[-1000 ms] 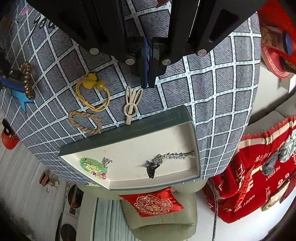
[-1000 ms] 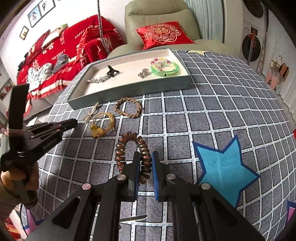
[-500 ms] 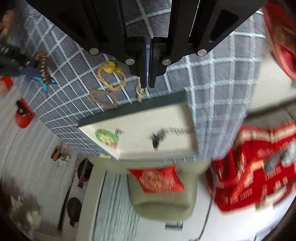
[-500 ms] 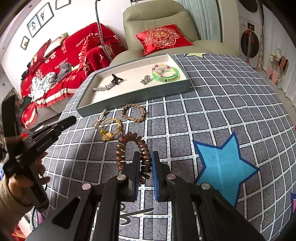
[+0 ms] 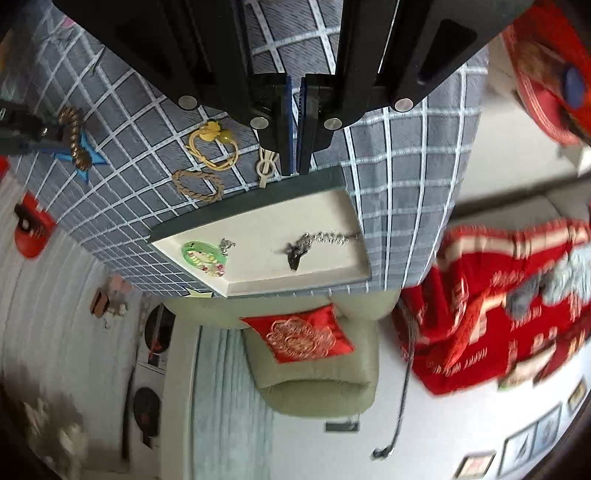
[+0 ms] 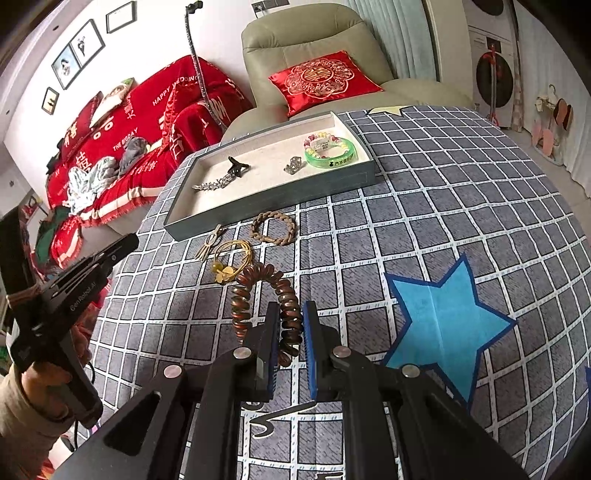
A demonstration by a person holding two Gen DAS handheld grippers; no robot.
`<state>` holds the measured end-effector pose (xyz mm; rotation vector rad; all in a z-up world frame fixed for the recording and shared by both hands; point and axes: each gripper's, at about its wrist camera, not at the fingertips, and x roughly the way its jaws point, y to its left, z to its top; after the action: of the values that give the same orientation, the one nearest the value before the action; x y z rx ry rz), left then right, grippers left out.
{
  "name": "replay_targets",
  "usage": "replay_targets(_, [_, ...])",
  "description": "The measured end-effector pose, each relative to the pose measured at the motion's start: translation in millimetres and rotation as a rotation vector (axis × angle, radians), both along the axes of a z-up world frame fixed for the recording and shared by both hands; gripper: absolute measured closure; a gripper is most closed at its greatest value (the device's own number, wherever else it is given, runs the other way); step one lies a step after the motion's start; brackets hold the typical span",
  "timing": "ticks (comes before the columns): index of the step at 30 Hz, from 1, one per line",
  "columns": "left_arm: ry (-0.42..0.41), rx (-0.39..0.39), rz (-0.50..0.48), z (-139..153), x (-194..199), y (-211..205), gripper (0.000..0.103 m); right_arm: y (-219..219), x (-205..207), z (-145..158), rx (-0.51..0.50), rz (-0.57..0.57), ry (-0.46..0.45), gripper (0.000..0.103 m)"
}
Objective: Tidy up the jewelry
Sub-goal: 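Grasp the yellow beaded hair tie with the left tool while the right tool holds the spiral tie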
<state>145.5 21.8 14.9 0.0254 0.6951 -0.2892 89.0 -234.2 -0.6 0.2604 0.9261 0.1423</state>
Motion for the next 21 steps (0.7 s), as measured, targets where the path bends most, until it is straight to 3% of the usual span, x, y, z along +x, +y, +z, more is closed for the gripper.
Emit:
replay_targets(4, [-0.014, -0.040, 0.021, 8, -7, 10, 0.086, -1, -3, 1, 0.005, -0.005, -0.004, 0.090])
replay_targets(7, [-0.064, -0.234, -0.072, 21, -20, 22, 0.086, -2, -3, 1, 0.015, -0.008, -0.005, 0.090])
replay_targets(9, [-0.035, -0.294, -0.127, 29, -24, 22, 0.086, -2, -3, 0, 0.018, -0.008, -0.003, 0.090])
replay_targets(11, [-0.026, -0.237, -0.160, 35, -28, 16, 0.086, -1, -3, 0, 0.022, -0.009, -0.003, 0.090])
replay_targets(12, [-0.070, -0.164, -0.135, 39, -33, 11, 0.086, -1, -3, 1, 0.024, -0.009, -0.005, 0.090])
replay_targets(13, [-0.102, -0.152, -0.148, 42, -39, 10, 0.086, -1, -4, 1, 0.024, -0.010, -0.008, 0.090])
replay_targets(14, [-0.105, -0.180, -0.183, 44, -43, 11, 0.080, -1, -5, 2, 0.024, -0.010, -0.010, 0.090])
replay_targets(15, [-0.121, -0.184, -0.196, 47, -48, 11, 0.058, -2, -6, 2, 0.024, -0.010, -0.009, 0.090])
replay_targets(16, [-0.151, -0.166, -0.204, 50, -53, 10, 0.000, -2, -6, 2, 0.025, -0.010, -0.009, 0.090])
replay_targets(19, [-0.218, -0.097, -0.176, 45, -51, -1, 0.000, -3, -8, 2, 0.031, -0.016, -0.007, 0.090])
replay_targets(21, [-0.229, -0.154, -0.167, 41, -44, 0, 0.000, -4, -8, 1, 0.037, -0.019, -0.005, 0.090])
